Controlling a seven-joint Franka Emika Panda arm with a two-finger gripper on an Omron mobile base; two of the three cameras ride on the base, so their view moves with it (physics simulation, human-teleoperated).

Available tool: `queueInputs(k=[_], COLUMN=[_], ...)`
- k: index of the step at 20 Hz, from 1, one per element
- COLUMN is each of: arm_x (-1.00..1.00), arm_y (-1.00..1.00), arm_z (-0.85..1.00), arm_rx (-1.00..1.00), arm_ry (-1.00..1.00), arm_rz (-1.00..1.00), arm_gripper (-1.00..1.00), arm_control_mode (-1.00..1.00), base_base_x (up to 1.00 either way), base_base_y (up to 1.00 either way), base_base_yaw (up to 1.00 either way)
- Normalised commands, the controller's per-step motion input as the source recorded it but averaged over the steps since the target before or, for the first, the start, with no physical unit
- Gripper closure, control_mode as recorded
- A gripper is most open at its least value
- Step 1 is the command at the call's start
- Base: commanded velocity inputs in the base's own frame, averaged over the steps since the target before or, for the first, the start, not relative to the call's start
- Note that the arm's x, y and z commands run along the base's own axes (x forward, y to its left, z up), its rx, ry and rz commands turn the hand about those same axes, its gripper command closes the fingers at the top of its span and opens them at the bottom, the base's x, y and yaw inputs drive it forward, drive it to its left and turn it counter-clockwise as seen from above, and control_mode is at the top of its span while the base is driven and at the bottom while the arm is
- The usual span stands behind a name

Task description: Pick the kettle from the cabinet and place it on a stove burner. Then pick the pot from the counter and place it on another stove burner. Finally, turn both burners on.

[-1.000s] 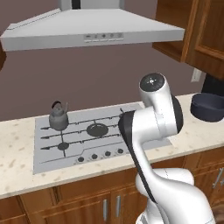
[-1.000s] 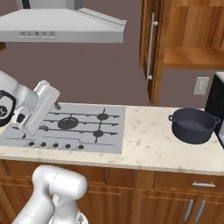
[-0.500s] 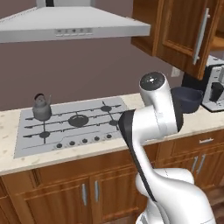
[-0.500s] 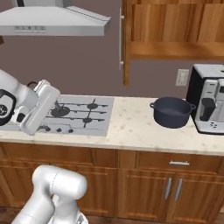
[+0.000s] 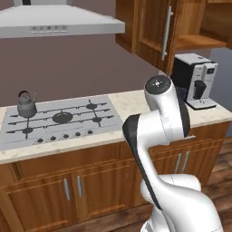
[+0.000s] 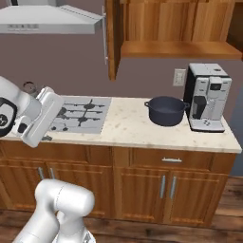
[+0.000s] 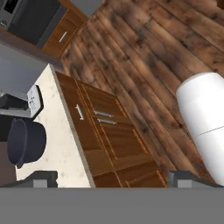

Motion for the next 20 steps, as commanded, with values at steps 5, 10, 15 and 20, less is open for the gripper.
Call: queueInputs(k=[5, 10, 15, 20], arm_x=[0.0, 0.0, 0.0, 0.0], arm_y=[0.0, 0.0, 0.0, 0.0], arm_z=[0.0, 0.0, 0.0, 0.0], arm_rx=[0.0, 0.0, 0.0, 0.0], arm_ry=[0.0, 0.0, 0.0, 0.0], arm_rz=[0.0, 0.0, 0.0, 0.0], arm_gripper=[-1.0, -1.0, -1.0, -1.0], arm_control_mode=[1.0, 1.0, 1.0, 1.0], base_base_x=[-0.36, -0.28, -0.07, 0.01], base_base_y=[-0.63, -0.67, -0.67, -0.67], base_base_yaw=[0.0, 0.0, 0.0, 0.0])
